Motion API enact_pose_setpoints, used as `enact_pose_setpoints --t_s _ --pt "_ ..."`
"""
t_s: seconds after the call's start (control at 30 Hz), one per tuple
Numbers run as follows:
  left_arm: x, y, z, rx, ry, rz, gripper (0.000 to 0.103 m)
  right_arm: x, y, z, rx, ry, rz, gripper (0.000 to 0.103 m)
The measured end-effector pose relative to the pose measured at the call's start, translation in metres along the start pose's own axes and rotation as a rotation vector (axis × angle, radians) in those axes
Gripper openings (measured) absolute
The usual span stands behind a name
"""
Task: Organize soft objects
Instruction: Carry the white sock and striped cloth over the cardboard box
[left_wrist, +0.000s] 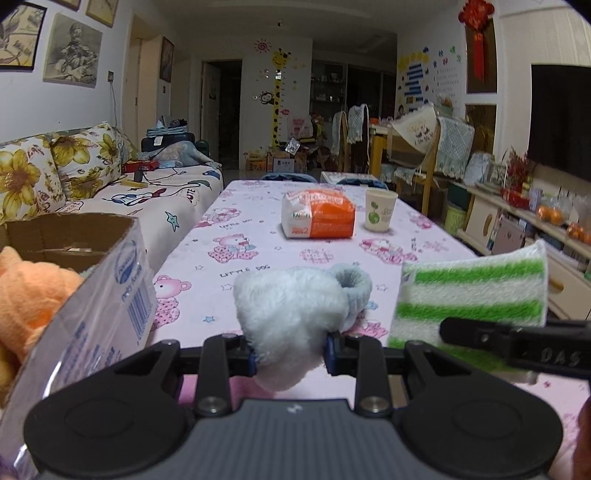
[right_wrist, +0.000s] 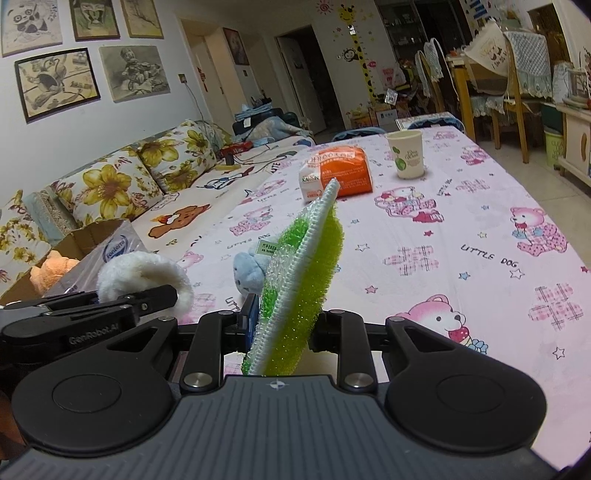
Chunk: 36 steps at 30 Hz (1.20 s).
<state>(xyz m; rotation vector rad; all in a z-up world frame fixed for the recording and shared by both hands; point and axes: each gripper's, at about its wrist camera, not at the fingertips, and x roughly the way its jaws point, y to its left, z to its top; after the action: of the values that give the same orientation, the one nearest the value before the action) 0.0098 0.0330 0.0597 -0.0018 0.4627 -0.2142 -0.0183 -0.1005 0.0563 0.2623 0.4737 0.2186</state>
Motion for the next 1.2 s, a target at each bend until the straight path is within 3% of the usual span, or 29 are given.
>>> enact_pose_setpoints --t_s 0.23,0.57,0.87,1.2 --pt "-0.022 0.0 0.003 -0.033 -0.021 -0.002 0.03 -0.004 0.006 0.0 -0.038 -0.009 0.003 0.031" --pt "-0.054 0.026 0.024 -0.064 -0.135 0.005 0.03 -0.01 0.023 0.009 -0.083 -0.046 0.029 0.031" --pt "-0.076 0.071 0.024 -0.113 -0.205 0.108 0.03 -0.004 0.038 0.025 -0.066 -0.074 0.075 0.031" --pt "-0.081 0.11 0.011 -0.146 -0.201 0.237 0.031 0.025 0.085 0.051 -0.029 -0.053 0.208 0.031"
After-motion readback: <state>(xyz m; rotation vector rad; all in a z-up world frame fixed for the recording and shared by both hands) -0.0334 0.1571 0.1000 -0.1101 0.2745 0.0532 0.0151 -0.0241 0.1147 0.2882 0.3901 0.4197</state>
